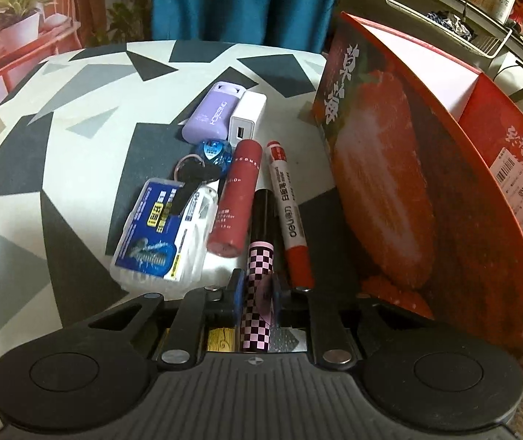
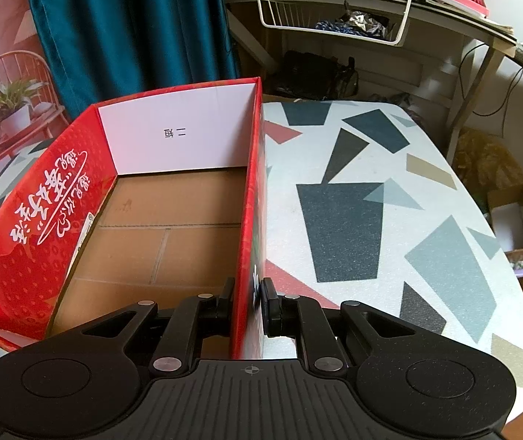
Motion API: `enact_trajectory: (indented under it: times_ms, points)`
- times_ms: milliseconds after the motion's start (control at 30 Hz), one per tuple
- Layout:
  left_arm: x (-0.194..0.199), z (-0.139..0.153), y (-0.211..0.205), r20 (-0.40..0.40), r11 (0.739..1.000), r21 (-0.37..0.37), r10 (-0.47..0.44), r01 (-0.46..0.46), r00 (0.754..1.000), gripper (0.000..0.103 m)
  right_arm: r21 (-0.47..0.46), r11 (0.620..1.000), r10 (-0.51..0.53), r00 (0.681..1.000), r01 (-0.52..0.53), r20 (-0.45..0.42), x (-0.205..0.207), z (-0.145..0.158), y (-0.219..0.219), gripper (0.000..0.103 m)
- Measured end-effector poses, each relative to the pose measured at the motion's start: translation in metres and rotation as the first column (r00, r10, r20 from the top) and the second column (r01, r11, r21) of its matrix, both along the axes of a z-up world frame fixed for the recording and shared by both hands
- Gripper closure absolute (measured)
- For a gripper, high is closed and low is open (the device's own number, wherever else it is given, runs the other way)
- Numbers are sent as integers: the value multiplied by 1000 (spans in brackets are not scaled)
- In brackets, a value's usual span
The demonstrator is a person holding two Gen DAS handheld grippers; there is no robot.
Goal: Organize rigid objects
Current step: 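Close the left gripper on the checkered pen and lift it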
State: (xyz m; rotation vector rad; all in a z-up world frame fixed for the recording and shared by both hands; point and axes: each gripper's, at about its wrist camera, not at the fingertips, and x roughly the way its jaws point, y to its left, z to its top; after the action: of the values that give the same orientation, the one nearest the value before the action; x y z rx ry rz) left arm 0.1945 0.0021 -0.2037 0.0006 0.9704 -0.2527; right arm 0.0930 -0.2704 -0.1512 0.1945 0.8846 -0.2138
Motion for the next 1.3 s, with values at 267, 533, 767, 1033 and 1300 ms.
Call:
enact_trajectory:
  times_ms: [267, 533, 767, 1033, 1300]
  points:
    - [12, -4, -9, 12, 1000, 23, -16, 15, 1000, 85, 3, 1000, 0, 1000, 0, 1, 0, 0, 1, 91]
    - [19, -5, -18, 38, 997, 66, -33, 30, 999, 85, 2, 1000, -1, 1000, 1, 1, 0, 0, 1, 91]
    - [19, -6, -22, 62, 994, 96, -60, 53, 996, 86, 2, 1000, -1, 1000, 1, 2, 0, 0, 0, 91]
    - [10, 0, -12, 65, 997, 39, -72, 69, 995, 86, 2, 1000, -2, 1000, 2, 2, 0, 0, 0, 91]
    - [8, 27, 2, 127, 999, -20, -41, 44, 991, 86, 2, 1000, -4, 1000, 4, 3, -1, 0, 0, 91]
